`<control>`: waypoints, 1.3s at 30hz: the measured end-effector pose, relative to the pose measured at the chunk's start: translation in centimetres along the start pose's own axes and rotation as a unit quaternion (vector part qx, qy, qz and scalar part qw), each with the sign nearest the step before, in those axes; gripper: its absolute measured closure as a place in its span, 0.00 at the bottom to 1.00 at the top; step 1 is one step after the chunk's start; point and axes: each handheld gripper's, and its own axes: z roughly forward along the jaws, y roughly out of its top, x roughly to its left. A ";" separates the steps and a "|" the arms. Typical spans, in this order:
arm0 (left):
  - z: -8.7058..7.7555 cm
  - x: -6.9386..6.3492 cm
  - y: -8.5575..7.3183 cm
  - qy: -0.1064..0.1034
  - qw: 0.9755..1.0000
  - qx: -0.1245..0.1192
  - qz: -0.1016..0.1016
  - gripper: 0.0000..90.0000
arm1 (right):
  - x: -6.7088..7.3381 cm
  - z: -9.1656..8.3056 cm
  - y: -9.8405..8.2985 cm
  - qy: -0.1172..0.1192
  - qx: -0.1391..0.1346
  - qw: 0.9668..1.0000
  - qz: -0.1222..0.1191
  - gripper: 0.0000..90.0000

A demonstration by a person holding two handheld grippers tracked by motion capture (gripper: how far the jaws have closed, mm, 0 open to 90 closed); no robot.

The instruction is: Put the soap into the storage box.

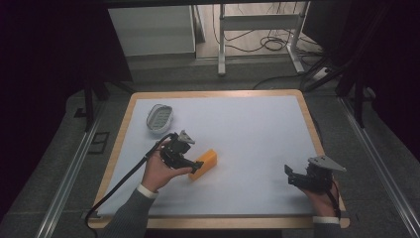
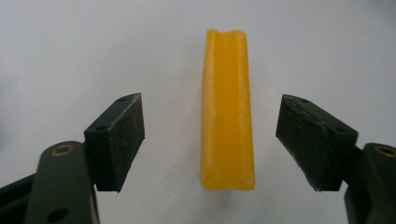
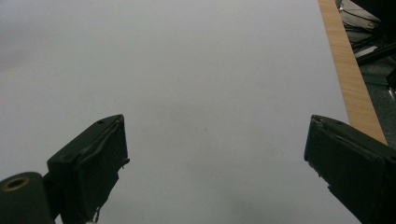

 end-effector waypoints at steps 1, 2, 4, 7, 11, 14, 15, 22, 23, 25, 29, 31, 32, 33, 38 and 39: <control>0.5 0.0 0.1 -0.004 1.000 0.004 -0.007 0.27 | 0.0 0.0 0.0 -0.002 -0.002 1.000 -0.001 0.07; 0.5 0.0 0.1 -0.004 1.000 0.004 -0.007 0.27 | 0.0 0.0 0.0 -0.002 -0.002 1.000 -0.001 0.07; 0.9 0.0 0.1 -0.001 1.000 0.009 -0.009 0.29 | 0.2 -0.1 0.0 -0.010 -0.013 1.000 -0.010 0.07; 1.6 0.0 0.3 -0.010 1.000 0.016 -0.018 0.30 | 0.2 -0.1 0.1 -0.011 -0.013 1.000 -0.011 0.07; 2.6 0.3 0.4 -0.017 0.999 0.029 -0.027 0.31 | 0.2 0.1 -0.1 -0.009 -0.003 1.000 -0.008 0.07; 3.1 0.3 0.4 -0.022 0.999 0.032 -0.030 0.33 | 0.2 0.2 -0.1 -0.010 0.002 1.000 -0.007 0.07; 3.4 0.4 0.5 -0.024 0.999 0.035 -0.032 0.33 | 0.1 0.2 -0.1 -0.011 0.005 1.000 -0.007 0.07; 5.3 -0.2 0.8 -0.021 0.998 0.056 -0.026 0.39 | 0.0 0.3 -0.3 -0.024 0.005 1.000 -0.005 0.08; 5.4 -0.2 0.8 -0.019 0.998 0.058 -0.025 0.41 | -0.1 0.3 -0.3 -0.027 0.003 1.000 -0.004 0.08; 5.6 -0.2 0.8 -0.021 0.998 0.062 -0.026 0.45 | -0.2 0.2 -0.3 -0.031 0.002 1.000 -0.001 0.08; 5.8 -0.3 0.8 -0.023 0.997 0.064 -0.026 0.50 | -0.3 0.1 -0.4 -0.032 0.002 0.999 0.000 0.08; 6.0 -0.4 0.8 -0.025 0.997 0.066 -0.027 0.52 | -0.3 0.2 -0.4 -0.033 0.003 0.999 0.000 0.08; 6.2 -0.4 0.7 -0.027 0.997 0.070 -0.028 0.55 | -0.3 0.3 -0.4 -0.035 0.007 0.999 0.003 0.08; 6.3 -0.4 0.7 -0.027 0.997 0.072 -0.027 0.56 | -0.3 0.3 -0.4 -0.035 0.009 0.999 0.005 0.08; 6.5 -0.5 0.7 -0.031 0.996 0.075 -0.025 0.65 | -0.5 0.2 -0.4 -0.038 0.009 0.999 0.010 0.08; 6.5 -0.5 0.6 -0.028 0.997 0.074 -0.024 0.66 | -0.6 0.2 -0.5 -0.040 0.008 0.999 0.012 0.08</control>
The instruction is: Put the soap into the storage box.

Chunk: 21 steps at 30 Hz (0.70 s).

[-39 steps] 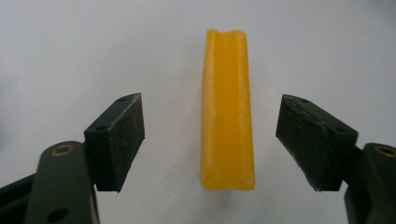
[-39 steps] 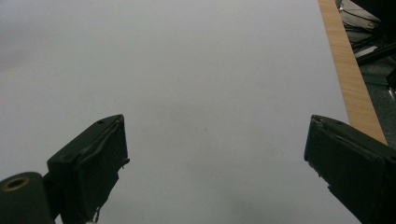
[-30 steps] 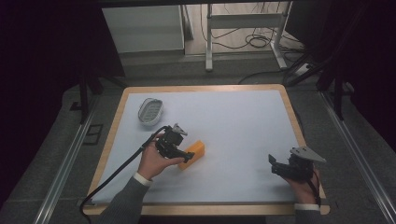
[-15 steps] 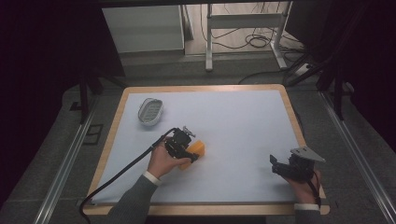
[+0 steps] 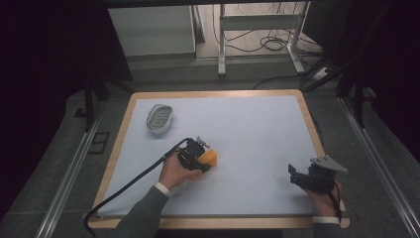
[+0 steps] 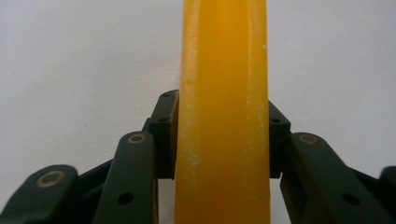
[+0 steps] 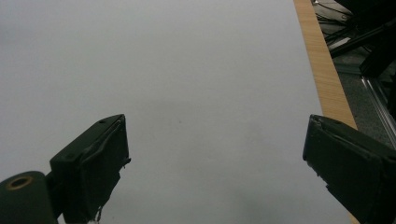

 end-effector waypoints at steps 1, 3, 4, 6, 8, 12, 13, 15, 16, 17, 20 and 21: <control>0.0 0.0 0.0 0.000 1.000 0.000 0.000 0.66 | 0.0 0.0 0.0 0.000 0.000 1.000 0.000 0.08; -0.1 0.0 0.0 -0.003 1.000 0.004 0.000 0.66 | 0.0 -0.1 0.0 -0.002 -0.002 1.000 0.001 0.08; -0.2 0.1 0.0 -0.006 1.000 0.005 0.000 0.67 | -0.1 -0.2 0.0 -0.005 -0.003 1.000 0.002 0.08; -0.2 0.3 0.0 -0.010 1.000 0.004 -0.001 0.67 | -0.2 -0.2 0.1 -0.005 -0.004 1.000 0.004 0.08; -0.3 0.6 0.0 -0.013 1.000 0.002 -0.004 0.68 | -0.2 -0.3 0.1 -0.003 -0.008 1.000 0.004 0.08; -0.9 0.8 -0.2 0.001 1.000 -0.017 -0.007 0.68 | -0.3 -0.4 0.1 -0.004 -0.009 1.000 0.006 0.08; -0.9 0.8 -0.2 0.001 1.000 -0.017 -0.007 0.68 | -0.3 -0.4 0.1 -0.004 -0.009 1.000 0.006 0.08; -1.7 1.2 -0.4 -0.011 1.000 -0.026 -0.010 0.68 | -0.3 -0.4 0.0 -0.004 -0.007 1.000 0.007 0.08; -1.9 1.3 -0.4 -0.012 0.999 -0.028 -0.011 0.68 | -0.3 -0.3 0.0 -0.004 -0.007 1.000 0.006 0.08; -2.3 1.4 -0.4 -0.011 0.999 -0.032 -0.010 0.68 | -0.3 -0.3 0.0 -0.003 -0.007 1.000 0.006 0.08; -3.3 1.6 -0.4 -0.012 0.999 -0.043 -0.010 0.68 | -0.2 -0.3 0.0 -0.004 -0.007 1.000 0.003 0.08; -3.3 1.6 -0.4 -0.012 0.999 -0.043 -0.010 0.68 | -0.2 -0.3 0.0 -0.004 -0.007 1.000 0.003 0.08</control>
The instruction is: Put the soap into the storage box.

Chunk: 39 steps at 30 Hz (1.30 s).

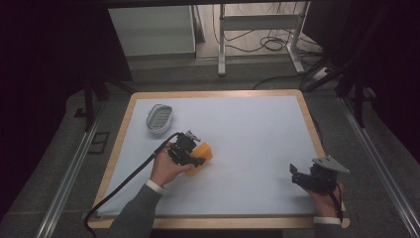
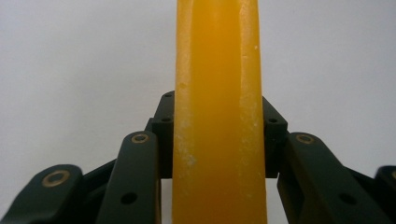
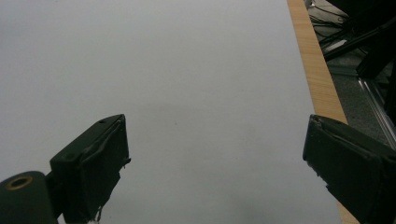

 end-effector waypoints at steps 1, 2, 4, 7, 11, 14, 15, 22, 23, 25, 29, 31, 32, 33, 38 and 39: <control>-0.4 0.1 0.0 -0.002 1.000 -0.005 -0.002 0.68 | 0.0 0.0 0.0 0.000 0.000 1.000 0.000 0.08; -0.8 0.3 0.1 -0.002 1.000 -0.010 -0.003 0.68 | 0.0 0.0 0.0 -0.001 0.000 1.000 0.000 0.08; -1.0 0.4 0.1 -0.001 1.000 -0.014 -0.004 0.68 | 0.0 0.0 0.0 -0.001 0.000 1.000 0.001 0.08; -1.5 0.7 0.0 0.008 1.000 -0.021 -0.006 0.68 | 0.0 0.0 0.0 -0.001 0.000 1.000 0.000 0.08; -2.1 0.9 0.0 0.011 1.000 -0.025 -0.004 0.68 | 0.0 0.1 -0.1 0.000 0.003 1.000 -0.002 0.08; -2.2 1.1 0.0 0.012 1.000 -0.023 -0.005 0.68 | 0.0 0.0 -0.1 -0.002 0.002 1.000 -0.002 0.08; -2.2 1.3 0.1 0.014 1.000 -0.023 -0.005 0.68 | 0.0 0.0 -0.1 -0.002 0.000 1.000 -0.003 0.08; -3.0 1.6 0.1 0.020 0.999 -0.034 -0.009 0.68 | -0.1 0.0 -0.1 -0.002 0.001 1.000 -0.001 0.08; -3.2 1.9 0.1 0.021 0.999 -0.035 -0.010 0.68 | -0.1 0.0 -0.1 -0.002 0.001 1.000 -0.001 0.08; -3.5 2.1 0.2 0.021 0.999 -0.034 -0.013 0.68 | -0.1 0.0 -0.1 -0.002 0.000 1.000 -0.001 0.08; -3.9 2.8 0.2 0.027 0.999 -0.035 -0.019 0.68 | 0.0 0.0 -0.1 -0.002 0.002 1.000 -0.002 0.08; -4.1 3.1 0.3 0.027 0.999 -0.036 -0.022 0.68 | 0.0 0.0 -0.1 -0.003 0.002 1.000 -0.002 0.08; -4.2 3.3 0.3 0.029 0.999 -0.037 -0.025 0.68 | 0.0 0.0 -0.2 -0.003 0.003 1.000 -0.001 0.08; -4.2 3.3 0.3 0.029 0.999 -0.037 -0.025 0.68 | -0.1 0.0 -0.2 -0.003 0.003 1.000 -0.001 0.08; -4.6 4.2 0.5 0.031 0.998 -0.036 -0.031 0.68 | -0.1 0.0 -0.2 -0.003 0.002 1.000 -0.001 0.08; -4.7 4.6 0.5 0.027 0.998 -0.036 -0.036 0.68 | -0.1 0.0 -0.2 -0.003 0.002 1.000 -0.001 0.08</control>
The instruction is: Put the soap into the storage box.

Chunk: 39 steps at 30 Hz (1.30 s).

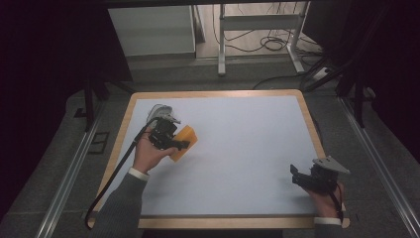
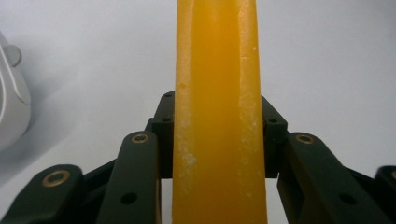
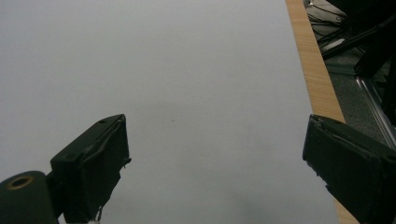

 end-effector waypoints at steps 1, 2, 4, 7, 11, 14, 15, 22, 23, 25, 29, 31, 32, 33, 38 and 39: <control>0.0 0.0 0.0 0.000 1.000 0.000 0.000 0.68 | 0.0 0.0 0.0 0.000 0.000 1.000 0.000 0.08; -0.1 0.2 0.1 0.003 1.000 -0.001 0.000 0.68 | 0.0 0.0 0.0 0.000 0.000 1.000 0.000 0.08; -0.3 0.6 0.2 0.007 1.000 -0.003 -0.004 0.68 | -0.1 0.0 0.0 -0.001 0.000 1.000 0.001 0.08; -0.6 1.3 0.6 0.013 1.000 -0.004 -0.010 0.68 | -0.2 0.0 0.0 -0.001 0.001 1.000 0.002 0.08; -0.9 2.0 1.1 0.012 1.000 -0.004 -0.017 0.68 | -0.1 0.0 -0.1 -0.002 0.001 1.000 0.001 0.08; -1.0 2.5 1.5 0.017 1.000 -0.005 -0.023 0.68 | -0.1 0.1 -0.1 -0.002 0.002 1.000 0.001 0.08; -1.1 2.7 1.7 0.019 0.999 -0.006 -0.027 0.68 | -0.1 0.1 -0.1 -0.002 0.002 1.000 0.001 0.08; -1.4 3.8 2.4 0.027 0.999 -0.009 -0.041 0.68 | -0.3 0.1 -0.1 -0.004 0.002 1.000 0.003 0.08; -1.4 3.9 2.5 0.028 0.999 -0.010 -0.042 0.68 | -0.3 0.1 -0.1 -0.004 0.002 1.000 0.003 0.08; -1.5 4.0 2.5 0.029 0.999 -0.009 -0.044 0.68 | -0.3 0.1 -0.1 -0.004 0.002 1.000 0.003 0.08; -1.3 5.0 2.7 0.029 0.998 -0.002 -0.057 0.68 | -0.4 0.0 -0.1 -0.003 0.003 1.000 0.005 0.08; -1.2 5.6 2.8 0.032 0.997 -0.001 -0.063 0.68 | -0.5 0.0 -0.2 -0.005 0.003 1.000 0.006 0.08; -1.1 5.7 2.8 0.031 0.997 -0.003 -0.068 0.68 | -0.5 0.0 -0.2 -0.005 0.003 1.000 0.008 0.08; -1.1 5.8 2.8 0.032 0.997 -0.001 -0.068 0.68 | -0.6 0.0 -0.2 -0.006 0.003 1.000 0.008 0.08; -1.1 6.5 3.0 0.024 0.997 0.003 -0.078 0.68 | -0.6 0.1 -0.2 -0.005 0.004 1.000 0.008 0.08; -1.1 6.7 3.0 0.025 0.996 0.000 -0.084 0.68 | -0.6 0.1 -0.2 -0.005 0.004 1.000 0.007 0.08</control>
